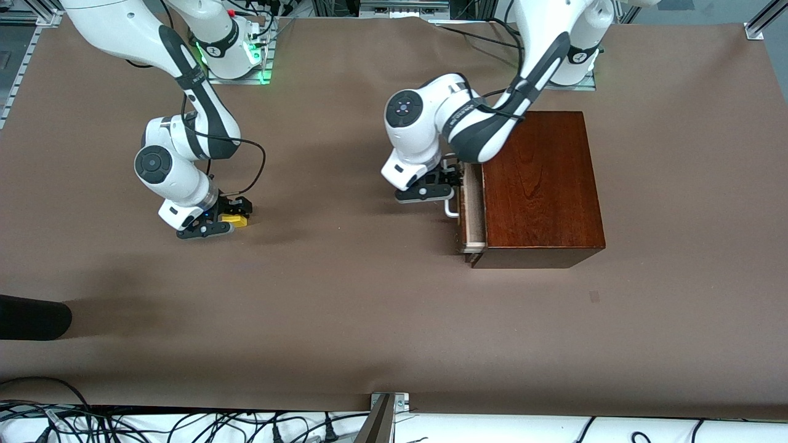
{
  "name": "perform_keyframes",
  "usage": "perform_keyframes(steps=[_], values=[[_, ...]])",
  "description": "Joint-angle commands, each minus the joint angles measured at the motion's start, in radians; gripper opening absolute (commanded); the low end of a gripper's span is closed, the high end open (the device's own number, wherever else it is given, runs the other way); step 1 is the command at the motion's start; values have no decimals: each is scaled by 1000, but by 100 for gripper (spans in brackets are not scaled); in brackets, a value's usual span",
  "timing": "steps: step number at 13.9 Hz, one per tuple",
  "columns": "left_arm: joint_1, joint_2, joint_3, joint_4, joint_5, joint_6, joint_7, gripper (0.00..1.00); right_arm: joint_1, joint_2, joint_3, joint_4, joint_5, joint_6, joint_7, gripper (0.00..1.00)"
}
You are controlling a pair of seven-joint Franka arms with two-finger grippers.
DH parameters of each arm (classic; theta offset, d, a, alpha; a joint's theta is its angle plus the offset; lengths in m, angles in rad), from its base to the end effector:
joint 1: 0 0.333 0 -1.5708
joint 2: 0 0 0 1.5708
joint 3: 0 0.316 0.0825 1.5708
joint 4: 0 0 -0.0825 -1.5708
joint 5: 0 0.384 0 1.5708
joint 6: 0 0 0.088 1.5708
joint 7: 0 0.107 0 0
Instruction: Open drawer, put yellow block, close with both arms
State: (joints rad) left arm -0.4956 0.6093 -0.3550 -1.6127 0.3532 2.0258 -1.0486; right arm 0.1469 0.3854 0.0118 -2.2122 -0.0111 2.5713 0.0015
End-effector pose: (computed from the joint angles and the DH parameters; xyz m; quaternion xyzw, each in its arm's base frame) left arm 0.4798 -0.4726 0.2757 -0.9956 -0.0305 0.0025 0.0891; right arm 0.5428 0.0872 0.1997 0.9965 0.0828 -0.0130 0.0018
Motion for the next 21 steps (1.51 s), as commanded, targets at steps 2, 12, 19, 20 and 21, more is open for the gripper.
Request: perform_keyframes(steps=[2,12,19,20,21], values=[[-37,81,-4,131,12,1,-28,100,-1,-19,4,-17,8,17,14,29],[-31,-40,-18,168,13,-136,2,100,2,-73,4,331,2,-426,-61,0],[219,-321,-19,162,-94,-390,402,100,8,-68,83,569,5,-739,-170,0],[267,-342,-19,168,-106,-400,477,100,8,-65,121,594,5,-772,-196,0],[328,-362,-21,168,-128,-412,566,100,10,-65,163,603,5,-781,-212,0]])
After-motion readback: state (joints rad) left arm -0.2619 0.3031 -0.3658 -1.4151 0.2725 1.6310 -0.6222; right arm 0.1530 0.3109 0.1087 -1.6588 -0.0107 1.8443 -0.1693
